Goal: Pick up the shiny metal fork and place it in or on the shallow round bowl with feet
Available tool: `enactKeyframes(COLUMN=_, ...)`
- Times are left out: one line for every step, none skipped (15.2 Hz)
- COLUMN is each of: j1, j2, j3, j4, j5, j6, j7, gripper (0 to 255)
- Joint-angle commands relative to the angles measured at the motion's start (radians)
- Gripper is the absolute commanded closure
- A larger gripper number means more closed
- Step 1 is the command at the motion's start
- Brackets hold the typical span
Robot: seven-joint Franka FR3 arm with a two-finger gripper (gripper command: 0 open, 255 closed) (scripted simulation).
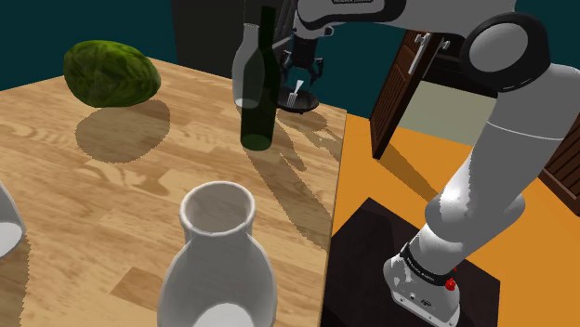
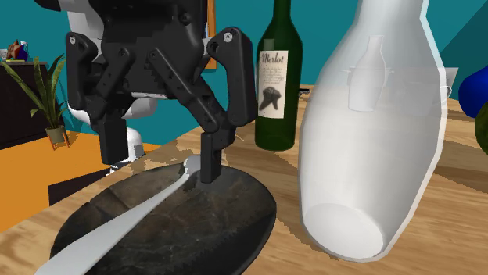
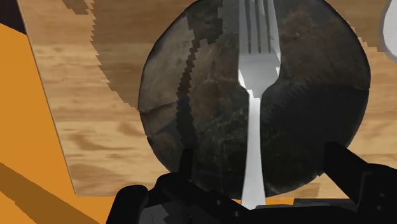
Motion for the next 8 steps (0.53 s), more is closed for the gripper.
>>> enactKeyframes(j1=0.008, j2=0.003, j3=0.005, j4=0.063, j5=0.000, j6=-0.062, j7=0.001, gripper=0)
enactKeyframes(j1=0.011, j2=0.004, j3=0.006, j4=0.091, j5=0.000, j6=-0.088, j7=0.000, gripper=0)
enactKeyframes(j1=0.011, j2=0.004, j3=0.006, j4=0.091, j5=0.000, j6=-0.088, j7=0.000, gripper=0)
enactKeyframes(j1=0.011, j2=0.004, j3=0.006, j4=0.090, j5=0.000, j6=-0.088, j7=0.000, gripper=0)
enactKeyframes(j1=0.011, j2=0.004, j3=0.006, j4=0.091, j5=0.000, j6=-0.088, j7=0.000, gripper=0)
enactKeyframes(j1=0.011, j2=0.004, j3=0.006, j4=0.091, j5=0.000, j6=-0.088, j7=0.000, gripper=0)
enactKeyframes(j1=0.011, j2=0.004, j3=0.006, j4=0.091, j5=0.000, j6=-0.088, j7=0.000, gripper=0)
enactKeyframes(j1=0.011, j2=0.004, j3=0.006, j4=0.091, j5=0.000, j6=-0.088, j7=0.000, gripper=0)
